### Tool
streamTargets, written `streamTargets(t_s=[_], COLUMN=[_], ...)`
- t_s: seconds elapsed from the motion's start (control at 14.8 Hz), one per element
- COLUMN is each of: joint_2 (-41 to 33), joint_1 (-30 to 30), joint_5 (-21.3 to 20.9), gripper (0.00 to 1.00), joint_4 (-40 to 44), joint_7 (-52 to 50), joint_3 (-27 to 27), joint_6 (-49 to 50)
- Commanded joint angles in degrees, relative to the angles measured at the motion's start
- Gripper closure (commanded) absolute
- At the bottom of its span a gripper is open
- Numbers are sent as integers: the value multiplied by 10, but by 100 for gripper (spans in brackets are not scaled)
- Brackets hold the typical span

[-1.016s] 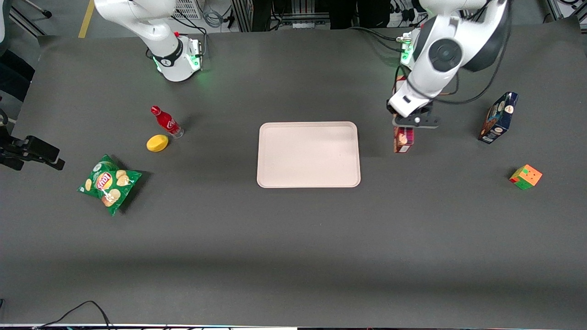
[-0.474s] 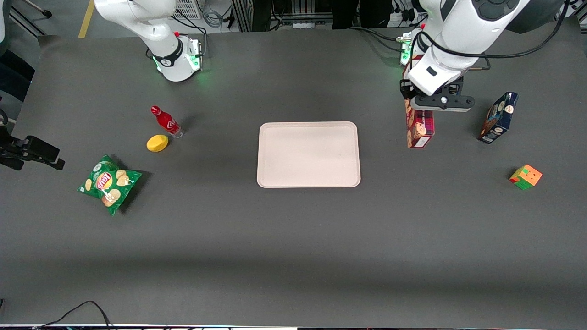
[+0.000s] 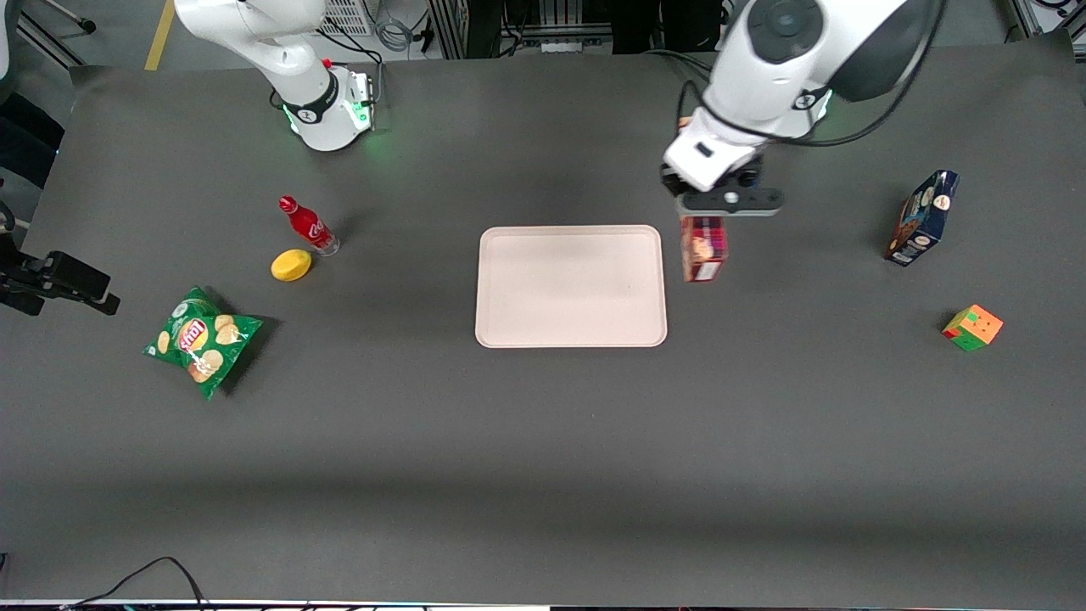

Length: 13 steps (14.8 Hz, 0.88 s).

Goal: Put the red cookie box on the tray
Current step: 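Carry the box over the white tray and tip it down flat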

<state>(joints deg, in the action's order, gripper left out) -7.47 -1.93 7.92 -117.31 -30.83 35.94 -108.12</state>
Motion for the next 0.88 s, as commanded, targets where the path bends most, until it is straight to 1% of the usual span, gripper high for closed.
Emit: streamTargets(t_s=[0.0, 0.07, 0.27, 0.41, 0.47, 0.61, 0.74, 0.81], joint_2=[61, 74, 123, 166, 188, 236, 277, 293], joint_1=[2, 3, 4, 5, 7, 6, 7, 7], joint_5=[-7, -11, -19, -46, -74, -153, -214, -252], gripper=[96, 96, 96, 95, 95, 95, 96, 97], joint_4=[-8, -26, -74, -106, -118, -117, -113, -112], joint_7=[-71, -74, -76, -97, -123, -169, -223, -247], joint_3=[54, 62, 62, 62, 62, 62, 62, 60], joint_6=[-85, -121, -220, -297, -333, -350, -365, -372])
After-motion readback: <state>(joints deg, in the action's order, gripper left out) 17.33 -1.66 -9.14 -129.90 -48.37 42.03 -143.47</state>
